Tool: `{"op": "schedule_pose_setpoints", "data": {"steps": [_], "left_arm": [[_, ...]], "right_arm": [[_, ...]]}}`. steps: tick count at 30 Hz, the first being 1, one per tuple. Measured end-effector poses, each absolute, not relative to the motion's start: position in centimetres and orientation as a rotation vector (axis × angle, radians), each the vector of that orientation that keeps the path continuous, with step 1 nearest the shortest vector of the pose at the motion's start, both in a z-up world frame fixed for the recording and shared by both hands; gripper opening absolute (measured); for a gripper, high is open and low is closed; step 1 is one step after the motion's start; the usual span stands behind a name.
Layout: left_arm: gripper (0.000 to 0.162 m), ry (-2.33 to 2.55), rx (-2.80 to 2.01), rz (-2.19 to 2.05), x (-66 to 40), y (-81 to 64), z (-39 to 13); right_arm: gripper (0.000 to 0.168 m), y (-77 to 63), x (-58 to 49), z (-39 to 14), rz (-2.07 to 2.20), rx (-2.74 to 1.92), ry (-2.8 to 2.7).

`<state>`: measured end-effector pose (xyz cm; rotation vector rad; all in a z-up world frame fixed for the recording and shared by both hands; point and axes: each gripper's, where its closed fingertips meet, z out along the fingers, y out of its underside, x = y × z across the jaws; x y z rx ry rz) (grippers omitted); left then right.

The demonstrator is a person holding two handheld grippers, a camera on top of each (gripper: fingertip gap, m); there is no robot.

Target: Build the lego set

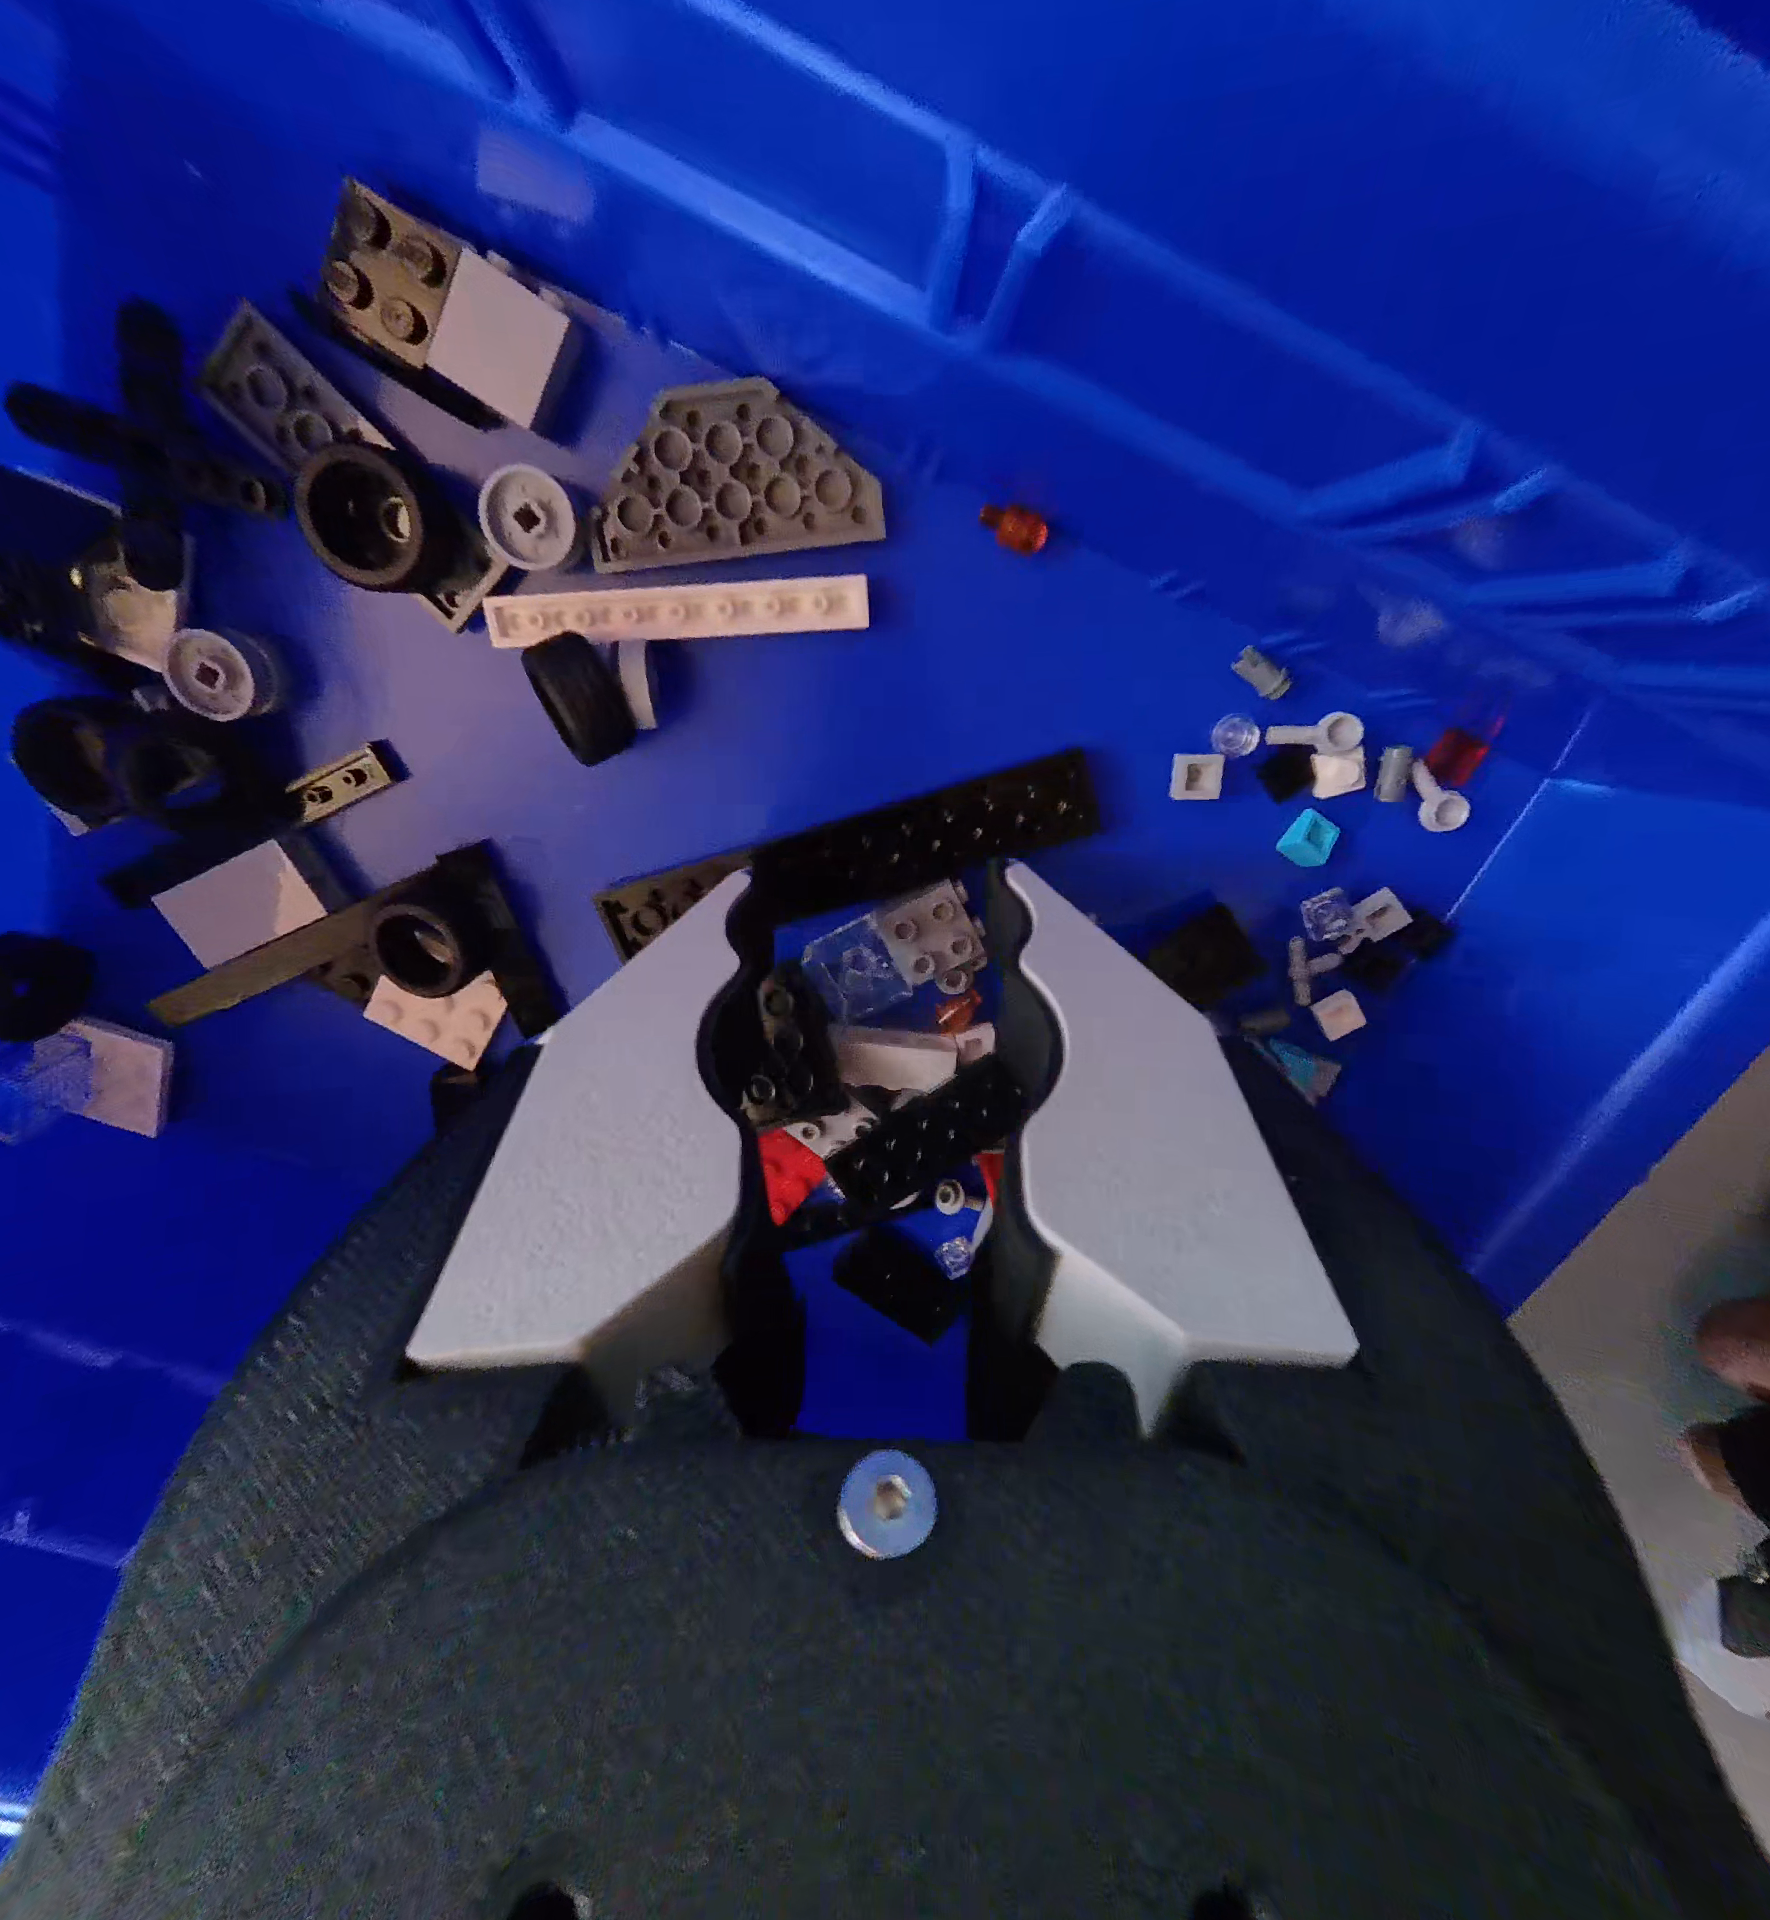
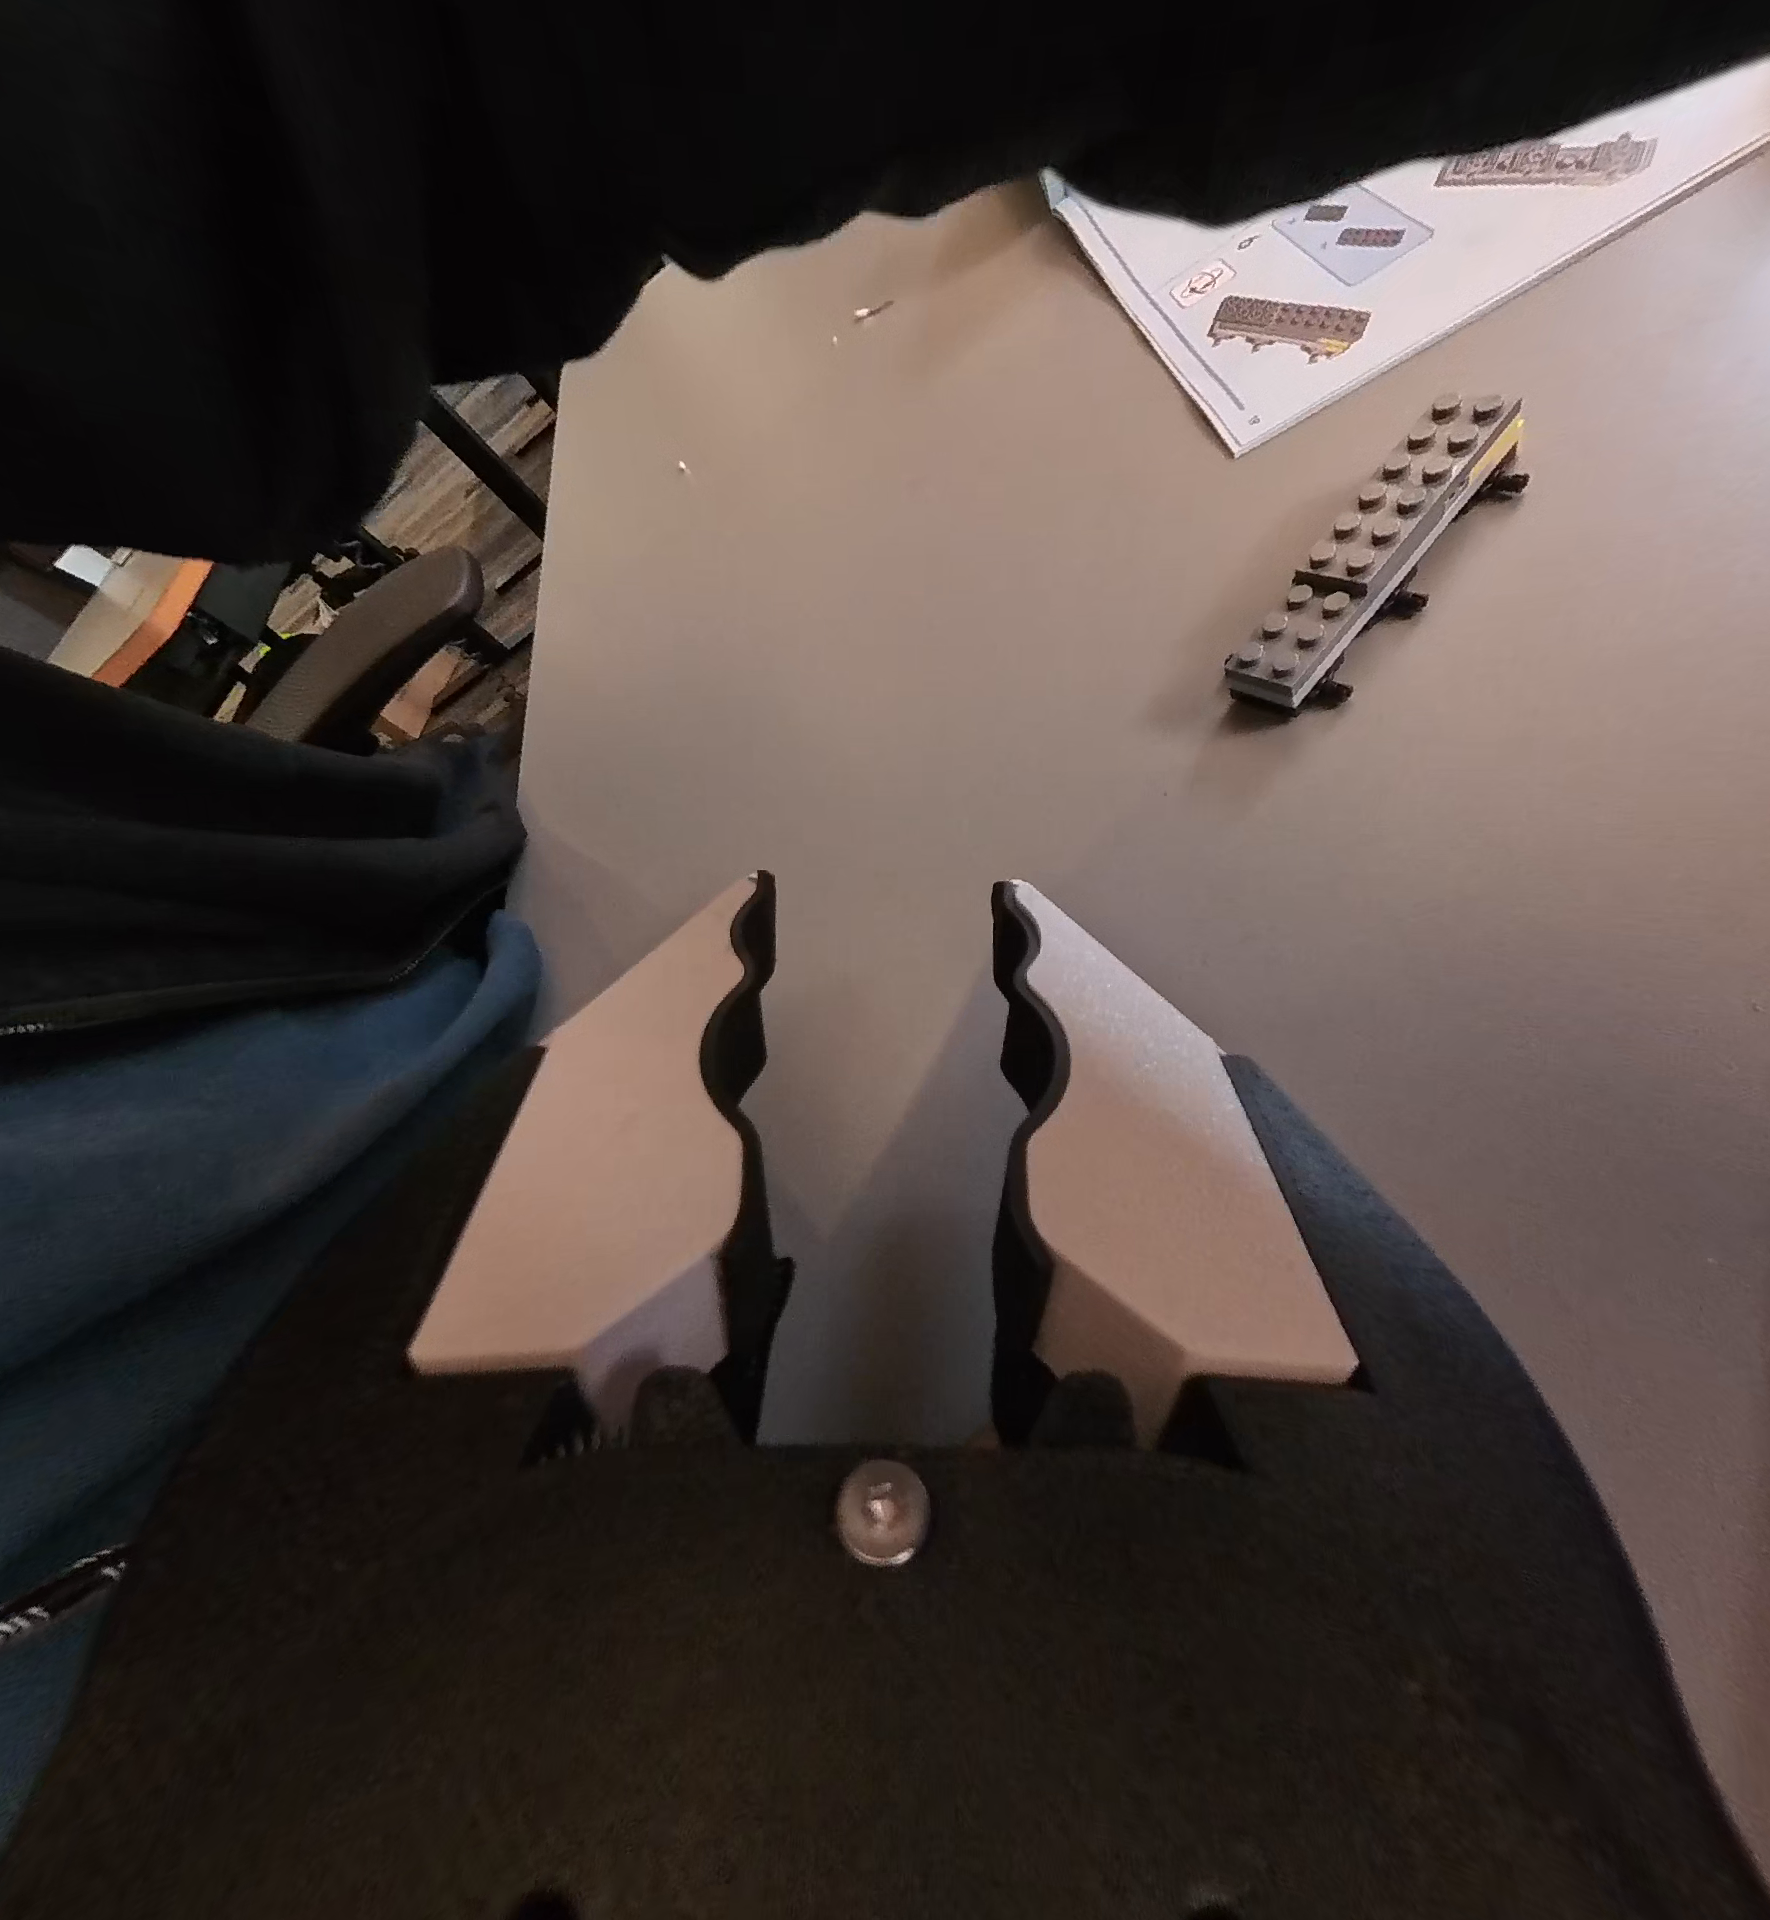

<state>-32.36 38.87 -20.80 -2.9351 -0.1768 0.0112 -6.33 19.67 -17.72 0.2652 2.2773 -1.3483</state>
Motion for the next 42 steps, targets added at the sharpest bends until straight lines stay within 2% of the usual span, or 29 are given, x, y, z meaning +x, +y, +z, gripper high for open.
{"op": "schedule_pose_setpoints", "data": {"steps": [3, 18, 21, 25, 31, 36, 38, 42], "left_arm": [[0.031, -0.177, -2.929, 0.01, -32.5, 38.9, -20.7], [0.037, -0.373, -2.678, 0.185, -37.3, 42.7, -18.9], [0.024, -0.434, -2.764, 0.174, -37.7, 41.7, -20.3], [0.018, -0.492, -2.818, 0.207, -38.1, 40.4, -20.2], [0.023, -0.368, -2.623, 0.234, -39.4, 44.3, -17.7], [0.023, -0.358, -2.595, 0.227, -40.8, 46.2, -19.5], [0.016, -0.38, -2.635, 0.239, -41.0, 45.6, -20.2], [0.013, -0.486, -2.731, 0.239, -41.0, 42.9, -20.5]], "right_arm": [[0.042, 19.7, -6.3, -17.7, -1.348, 0.266, 2.278], [0.042, 19.7, -6.3, -17.8, -1.343, 0.262, 2.287], [0.042, 19.7, -6.3, -17.8, -1.348, 0.266, 2.282], [0.042, 19.7, -6.4, -17.7, -1.35, 0.269, 2.275], [0.042, 19.7, -6.3, -17.8, -1.341, 0.263, 2.283], [0.042, 19.7, -6.4, -17.7, -1.35, 0.269, 2.278], [0.042, 19.8, -6.4, -17.6, -1.353, 0.273, 2.271], [0.042, 19.8, -6.5, -17.5, -1.357, 0.283, 2.251]]}}
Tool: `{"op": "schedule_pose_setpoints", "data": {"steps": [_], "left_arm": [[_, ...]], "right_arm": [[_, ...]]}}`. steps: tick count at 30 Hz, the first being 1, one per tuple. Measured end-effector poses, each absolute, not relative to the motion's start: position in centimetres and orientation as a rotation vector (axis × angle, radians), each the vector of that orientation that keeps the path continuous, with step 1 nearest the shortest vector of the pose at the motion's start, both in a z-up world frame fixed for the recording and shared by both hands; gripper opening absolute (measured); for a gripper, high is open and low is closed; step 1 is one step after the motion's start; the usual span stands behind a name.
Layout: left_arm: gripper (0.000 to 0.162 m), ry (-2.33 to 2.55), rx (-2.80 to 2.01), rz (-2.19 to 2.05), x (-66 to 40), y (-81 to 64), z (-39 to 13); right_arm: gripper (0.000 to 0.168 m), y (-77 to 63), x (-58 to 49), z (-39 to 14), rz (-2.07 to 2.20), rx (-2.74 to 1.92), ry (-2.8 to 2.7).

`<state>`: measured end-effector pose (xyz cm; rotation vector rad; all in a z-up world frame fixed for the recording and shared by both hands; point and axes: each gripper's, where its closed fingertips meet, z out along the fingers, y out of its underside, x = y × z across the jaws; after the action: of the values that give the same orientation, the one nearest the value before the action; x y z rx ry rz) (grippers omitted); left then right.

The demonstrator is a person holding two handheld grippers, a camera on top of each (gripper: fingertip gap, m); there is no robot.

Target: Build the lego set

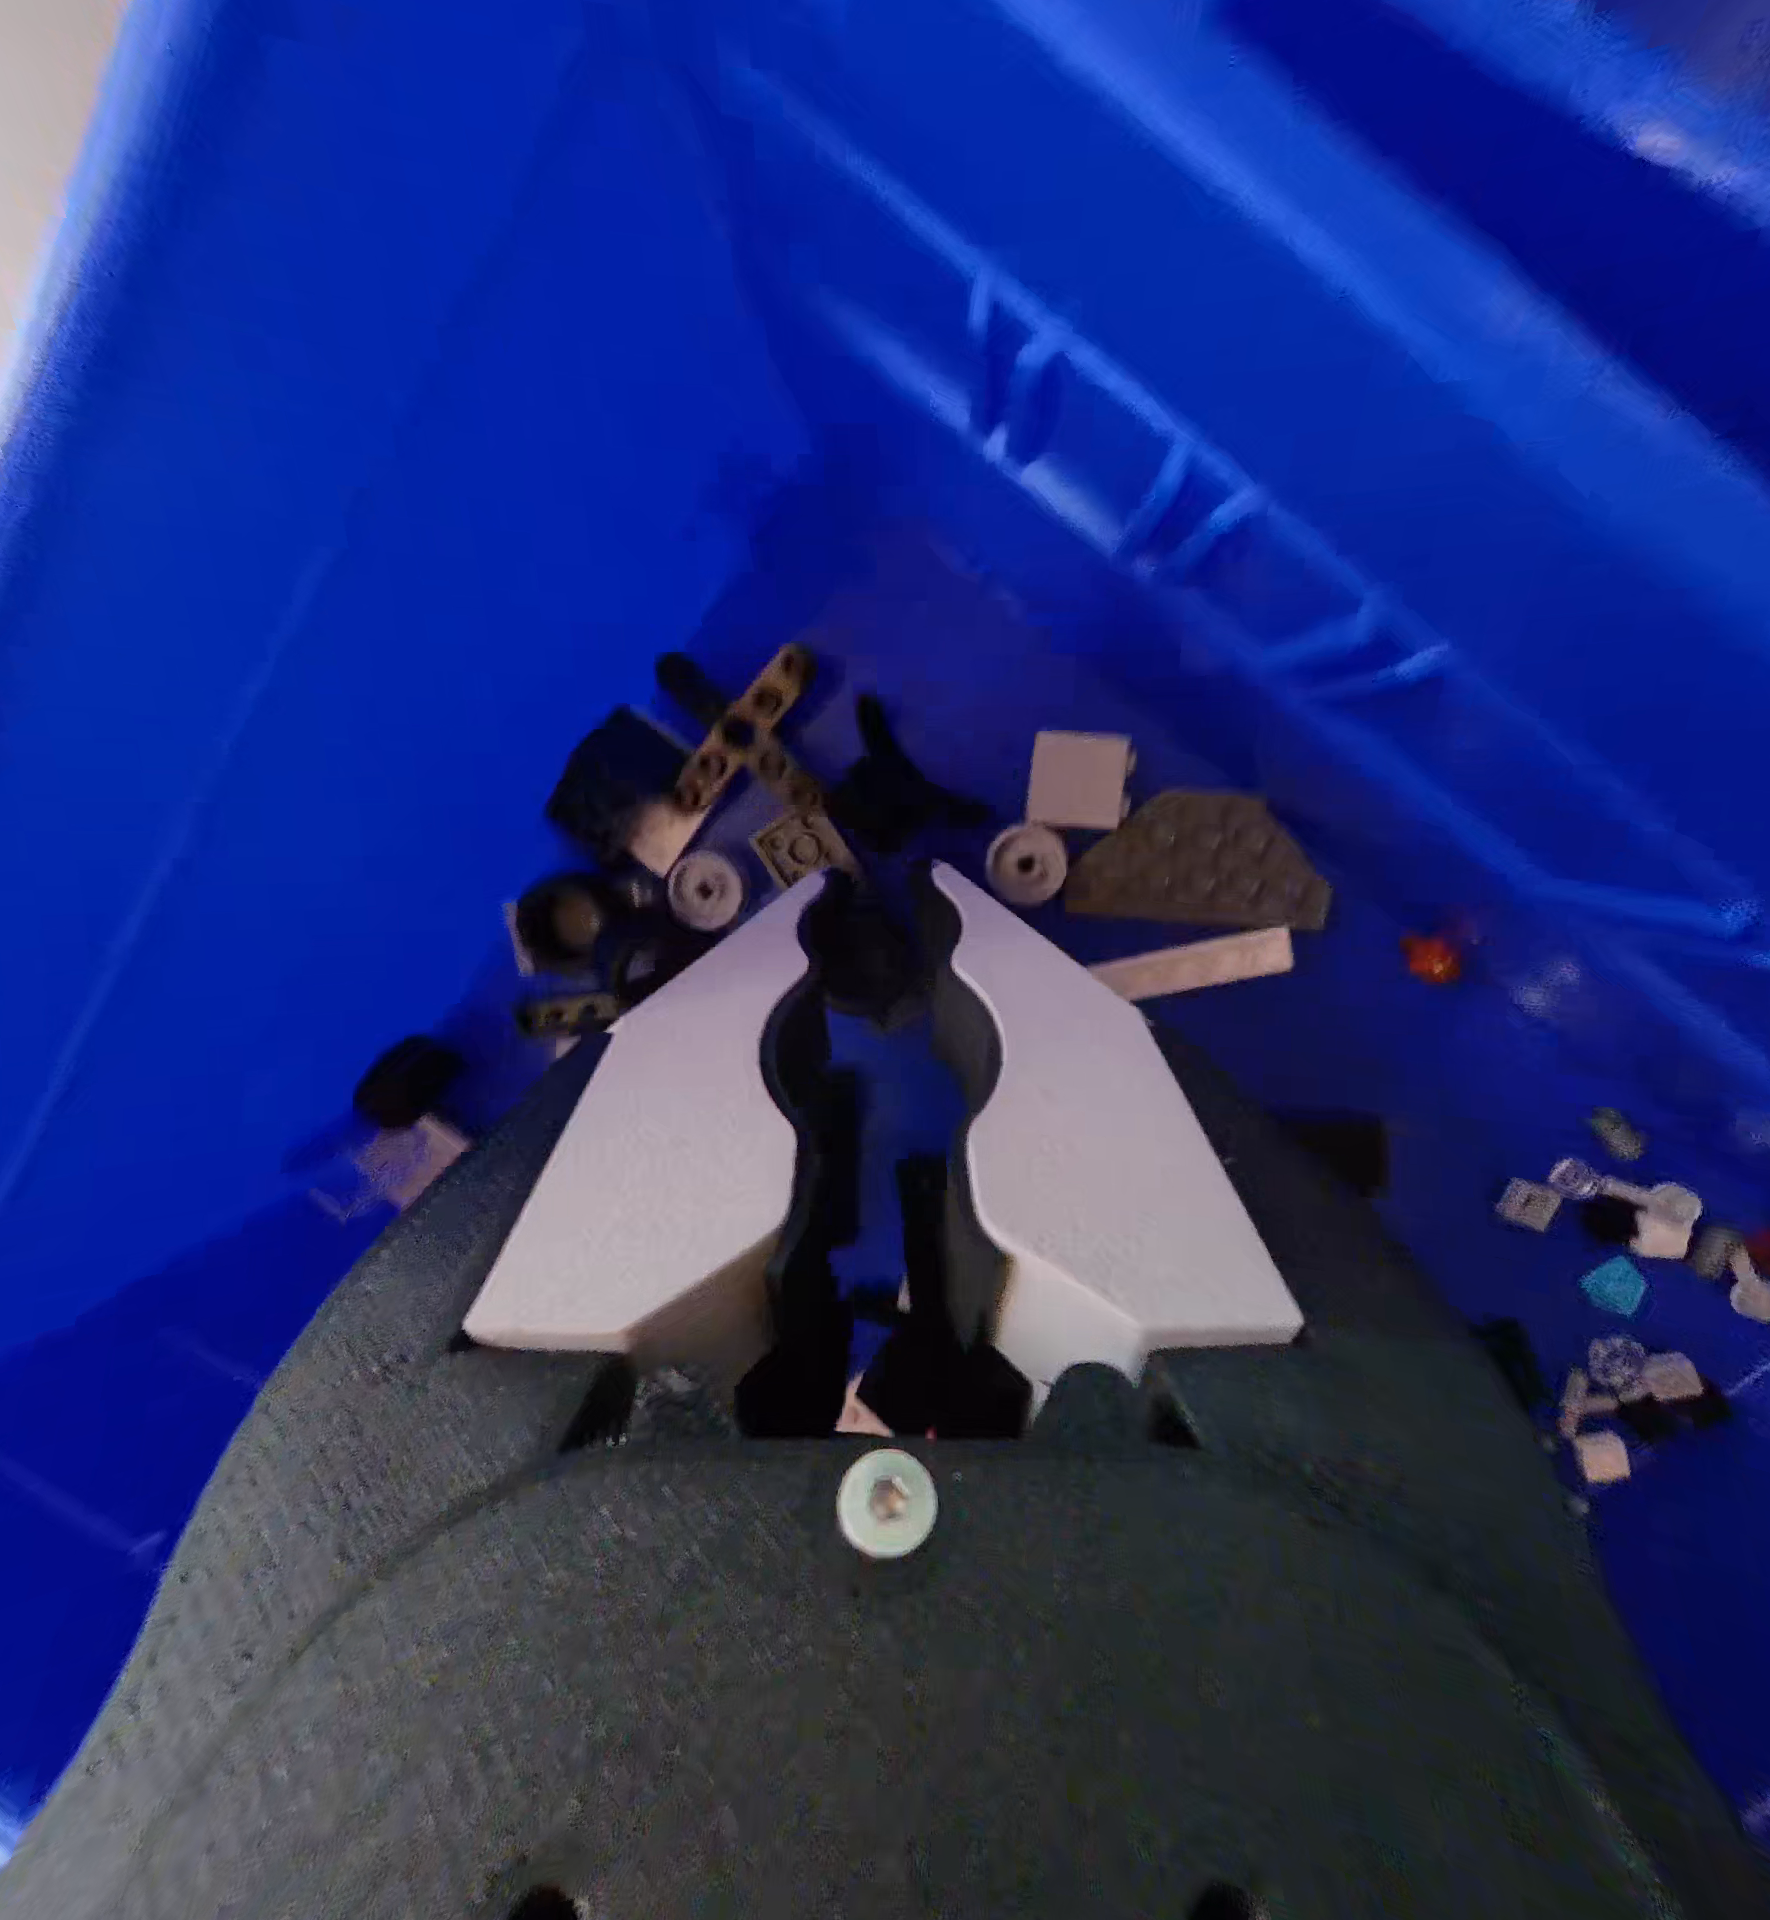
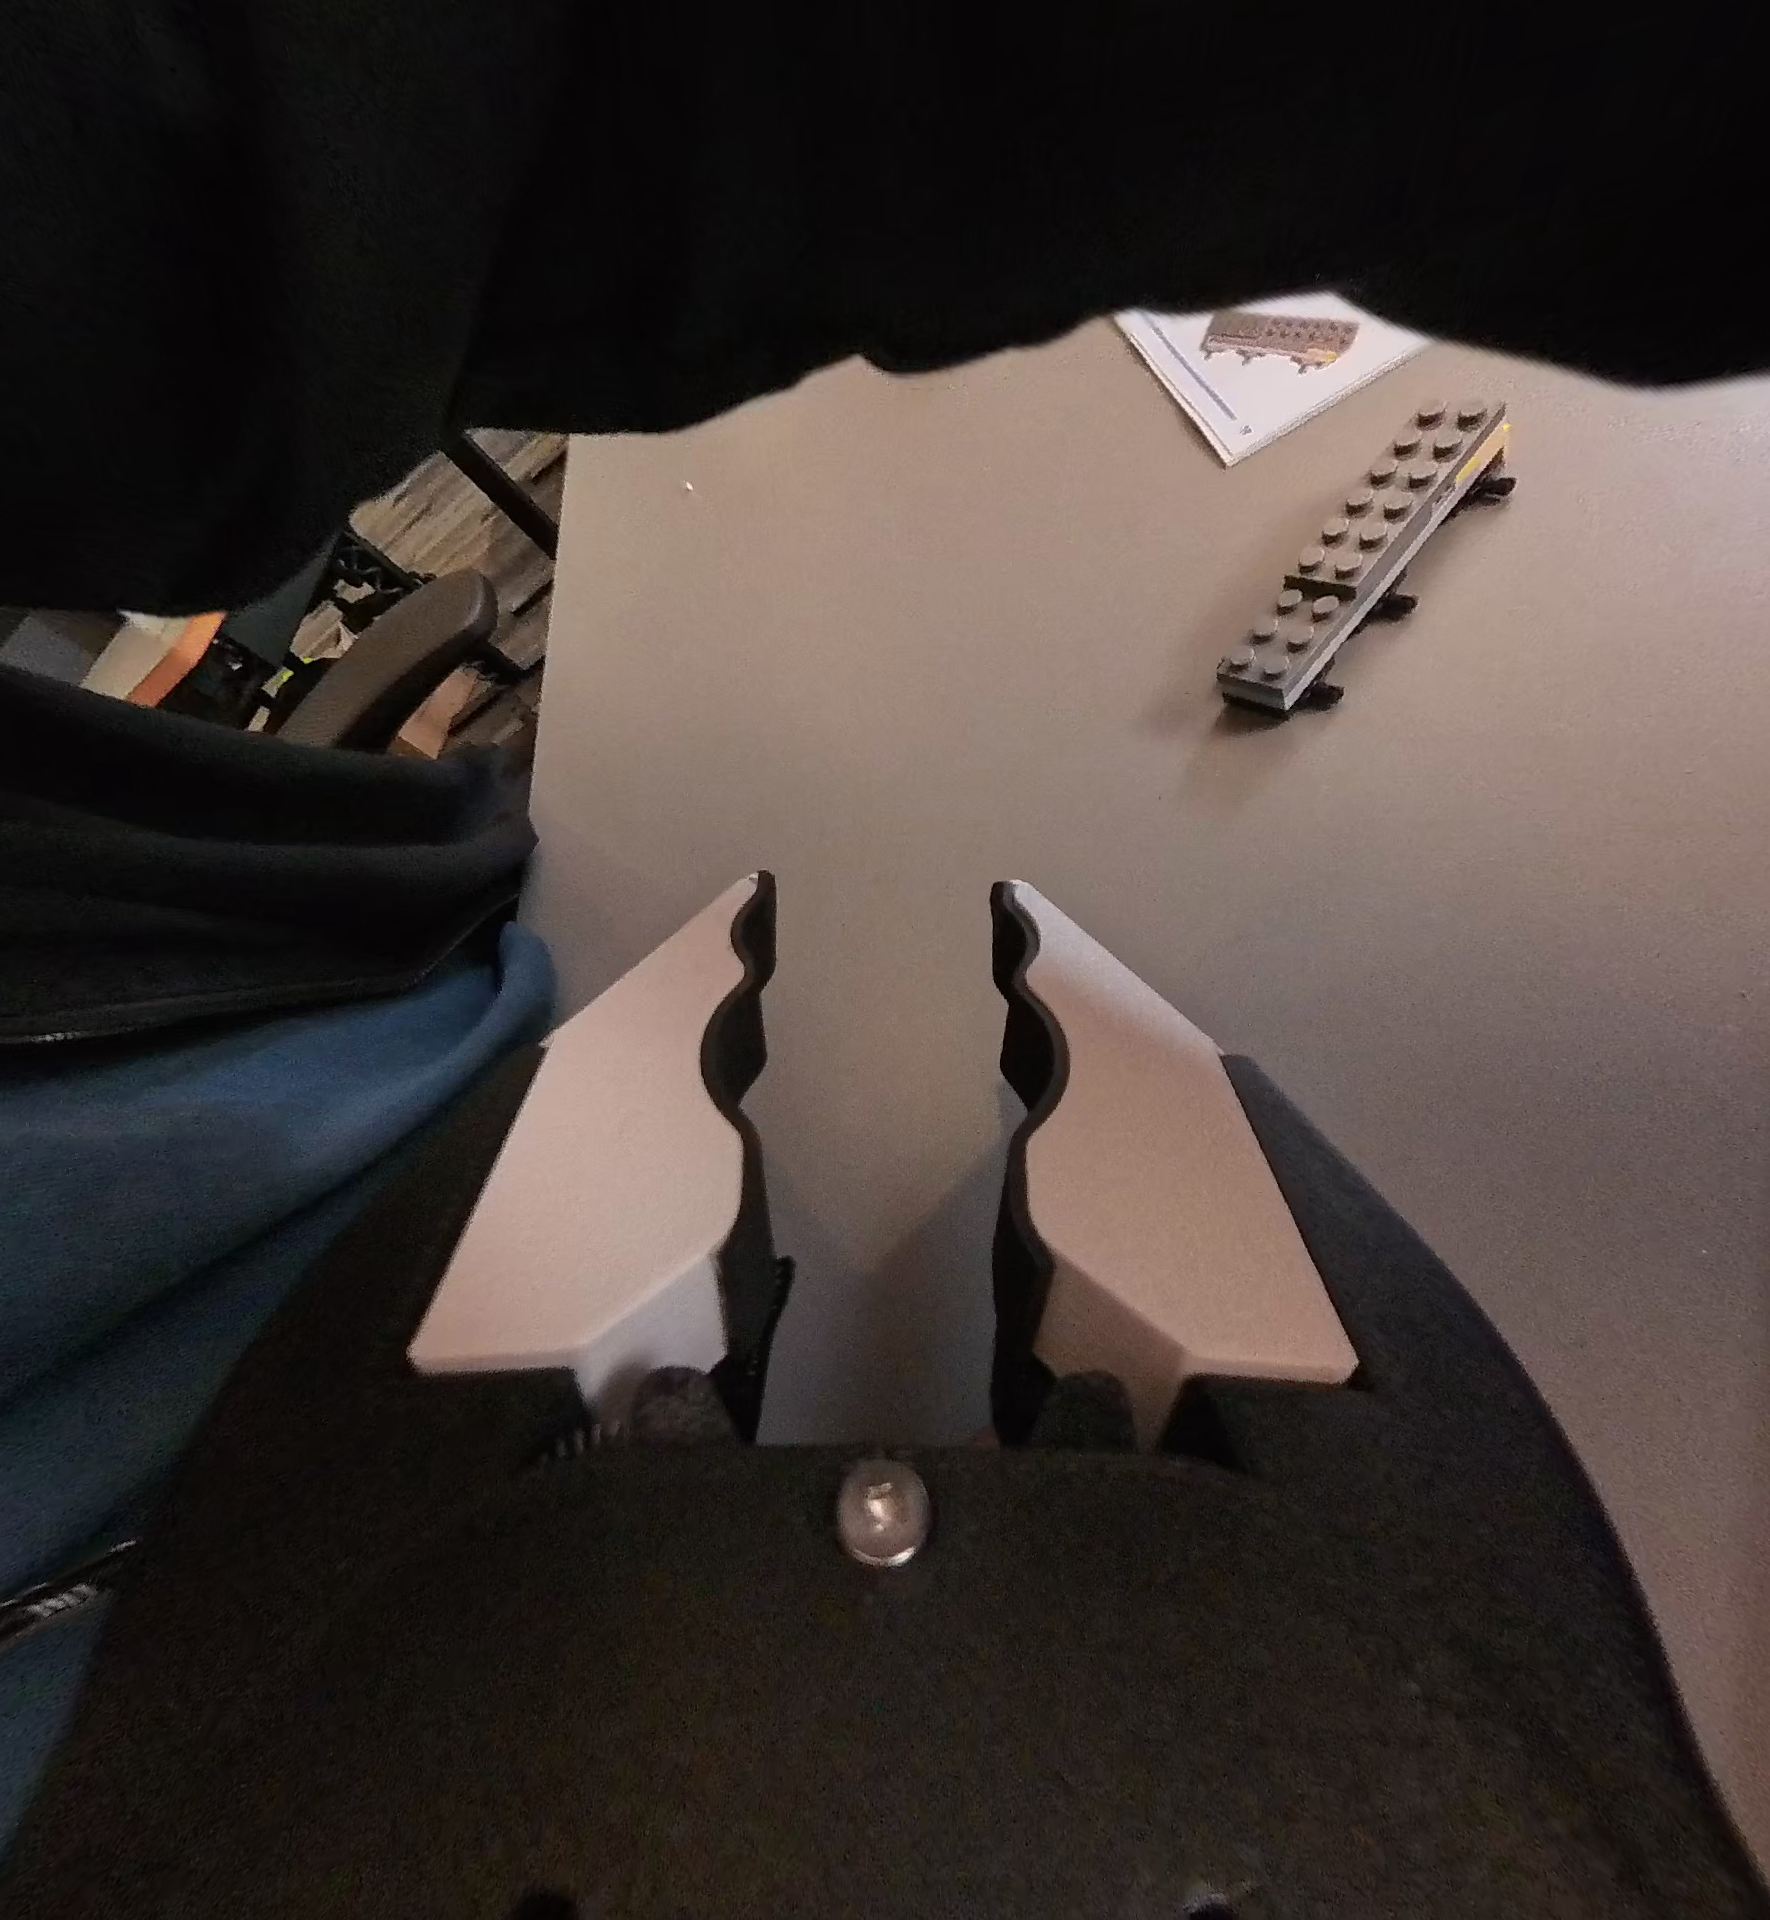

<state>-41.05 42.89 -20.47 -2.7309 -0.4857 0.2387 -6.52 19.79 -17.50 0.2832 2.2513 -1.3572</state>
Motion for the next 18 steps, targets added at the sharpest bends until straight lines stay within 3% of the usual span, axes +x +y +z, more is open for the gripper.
{"op": "schedule_pose_setpoints", "data": {"steps": [12, 18], "left_arm": [[0.019, -0.622, -2.655, 0.311, -42.5, 40.9, -18.3], [0.024, -0.654, -2.686, 0.226, -41.8, 41.0, -20.5]], "right_arm": [[0.042, 19.8, -6.6, -17.4, -1.359, 0.292, 2.24], [0.042, 19.8, -6.5, -17.4, -1.359, 0.286, 2.246]]}}
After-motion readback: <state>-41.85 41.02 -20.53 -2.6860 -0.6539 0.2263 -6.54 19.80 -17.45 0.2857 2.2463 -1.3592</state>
